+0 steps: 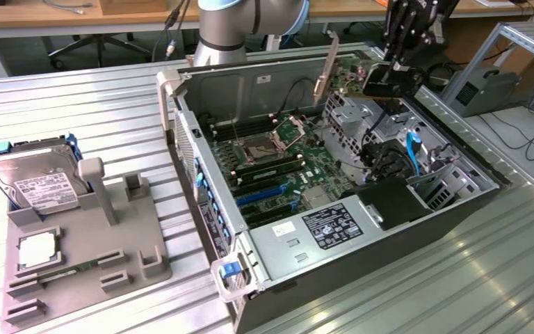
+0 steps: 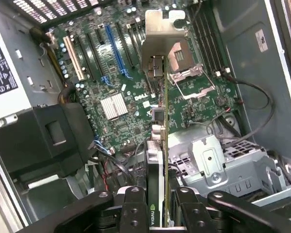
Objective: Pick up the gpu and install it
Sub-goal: 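Insert the gpu into the slot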
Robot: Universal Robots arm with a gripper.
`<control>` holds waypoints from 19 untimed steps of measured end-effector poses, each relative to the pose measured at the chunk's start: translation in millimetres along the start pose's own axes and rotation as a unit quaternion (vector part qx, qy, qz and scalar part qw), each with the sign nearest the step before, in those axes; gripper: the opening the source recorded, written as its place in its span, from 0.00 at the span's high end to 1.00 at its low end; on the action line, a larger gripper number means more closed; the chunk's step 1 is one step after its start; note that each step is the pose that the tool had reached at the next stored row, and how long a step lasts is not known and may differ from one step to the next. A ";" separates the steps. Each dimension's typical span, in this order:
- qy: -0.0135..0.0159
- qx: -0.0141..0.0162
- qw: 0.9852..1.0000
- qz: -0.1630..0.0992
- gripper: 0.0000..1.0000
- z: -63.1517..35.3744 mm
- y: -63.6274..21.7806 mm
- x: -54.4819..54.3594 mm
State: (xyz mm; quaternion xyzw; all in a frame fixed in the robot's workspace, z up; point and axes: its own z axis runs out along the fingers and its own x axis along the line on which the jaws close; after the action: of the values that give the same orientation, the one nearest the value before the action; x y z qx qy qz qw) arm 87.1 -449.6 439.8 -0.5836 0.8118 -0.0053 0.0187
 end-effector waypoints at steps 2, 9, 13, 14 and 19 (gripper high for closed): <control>-0.001 0.000 1.000 -0.019 0.73 0.1 0.0 0.0; -0.003 -0.002 0.996 -0.085 0.73 0.2 0.0 0.0; -0.004 -0.003 0.990 -0.138 0.73 0.3 0.0 0.0; -0.005 -0.004 0.989 -0.150 0.73 0.3 0.0 0.0; -0.005 -0.004 0.985 -0.173 0.73 0.3 0.0 -0.1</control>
State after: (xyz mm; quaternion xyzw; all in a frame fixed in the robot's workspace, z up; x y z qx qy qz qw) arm 87.1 -449.5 439.5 -0.7152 0.6987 -0.0020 0.0193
